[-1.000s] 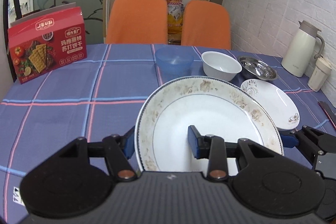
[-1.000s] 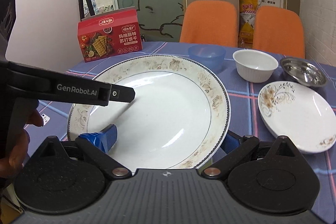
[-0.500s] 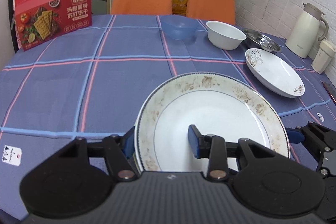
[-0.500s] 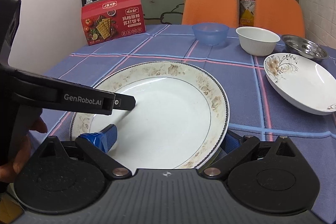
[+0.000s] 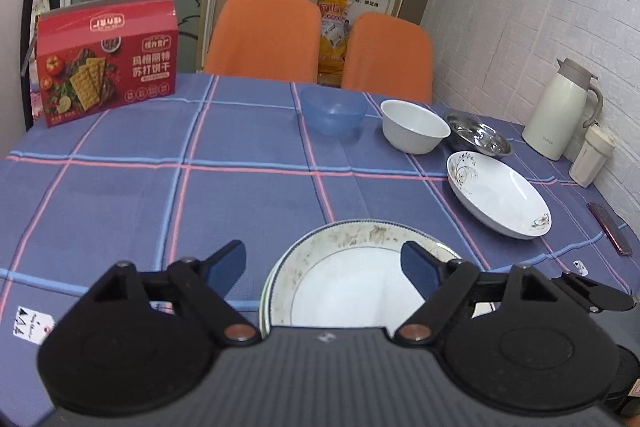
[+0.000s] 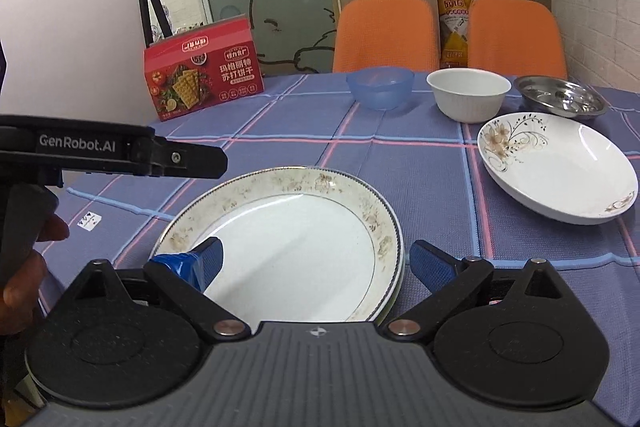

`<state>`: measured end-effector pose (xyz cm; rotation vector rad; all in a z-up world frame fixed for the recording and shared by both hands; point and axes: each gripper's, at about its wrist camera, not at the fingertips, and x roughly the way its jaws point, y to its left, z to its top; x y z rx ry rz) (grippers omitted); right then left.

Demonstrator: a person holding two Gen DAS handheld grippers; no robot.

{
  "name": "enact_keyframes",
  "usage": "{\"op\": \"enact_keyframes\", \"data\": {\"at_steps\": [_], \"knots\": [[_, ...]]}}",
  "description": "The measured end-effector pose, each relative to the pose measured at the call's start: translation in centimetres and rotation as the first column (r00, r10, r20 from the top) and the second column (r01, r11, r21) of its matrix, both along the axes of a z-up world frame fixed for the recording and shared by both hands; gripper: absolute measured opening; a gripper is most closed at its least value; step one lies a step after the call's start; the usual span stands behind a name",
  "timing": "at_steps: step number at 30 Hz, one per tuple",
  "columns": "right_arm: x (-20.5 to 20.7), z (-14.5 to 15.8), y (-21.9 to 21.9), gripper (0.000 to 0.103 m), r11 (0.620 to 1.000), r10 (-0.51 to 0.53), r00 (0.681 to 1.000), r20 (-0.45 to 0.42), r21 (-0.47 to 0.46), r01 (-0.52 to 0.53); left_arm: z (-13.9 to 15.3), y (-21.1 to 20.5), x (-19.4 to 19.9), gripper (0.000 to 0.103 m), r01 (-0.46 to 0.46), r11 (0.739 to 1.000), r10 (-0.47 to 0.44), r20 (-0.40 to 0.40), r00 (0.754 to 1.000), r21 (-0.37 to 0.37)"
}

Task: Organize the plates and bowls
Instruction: 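Carry the gold-rimmed plate with the left tool onto the green plate, then open the left tool and withdraw from the stacked plates, then close the left tool on the rim of the floral white plate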

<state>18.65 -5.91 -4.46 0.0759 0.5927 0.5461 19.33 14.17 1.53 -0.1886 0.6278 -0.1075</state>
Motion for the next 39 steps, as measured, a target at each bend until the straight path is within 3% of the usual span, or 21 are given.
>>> {"op": "enact_keyframes", "data": {"at_steps": [5, 6, 7, 8, 18, 29, 39], "knots": [[0.0, -0.1, -1.6, 0.088, 1.000, -0.021, 1.000, -0.007, 0.017, 0.022, -0.1, -1.1, 0.5, 0.084, 0.017, 1.000, -0.016, -0.011, 1.000, 0.014], [0.0, -0.3, -2.2, 0.088, 0.999, -0.033, 0.999, -0.017, 0.023, 0.033, -0.3, -1.4, 0.7, 0.087, 0.022, 1.000, -0.022, -0.016, 1.000, 0.017], [0.1, -0.5, -2.8, 0.088, 0.998, -0.045, 0.999, -0.028, 0.030, 0.046, -0.3, -1.7, 0.9, 0.098, 0.023, 1.000, -0.022, -0.020, 1.000, 0.022], [0.1, -0.7, -3.5, 0.088, 0.997, -0.061, 0.997, -0.040, 0.037, 0.062, -0.4, -2.1, 1.0, 0.100, 0.015, 0.999, -0.015, -0.015, 1.000, 0.029], [0.7, -1.4, -10.6, 0.088, 0.959, -0.240, 0.966, -0.098, 0.128, 0.251, 0.6, -6.1, 3.2, 0.100, 0.071, 0.994, -0.070, -0.010, 0.997, 0.079], [2.6, -2.3, -15.8, 0.088, 0.924, -0.320, 0.938, -0.137, 0.172, 0.340, 0.9, -10.5, 6.3, 0.100, 0.135, 0.980, -0.131, -0.035, 0.991, 0.145], [6.3, -2.1, -18.4, 0.088, 0.920, -0.352, 0.927, -0.128, 0.134, 0.368, 0.2, -13.5, 10.2, 0.100, 0.179, 0.969, -0.166, -0.085, 0.982, 0.168]]}}
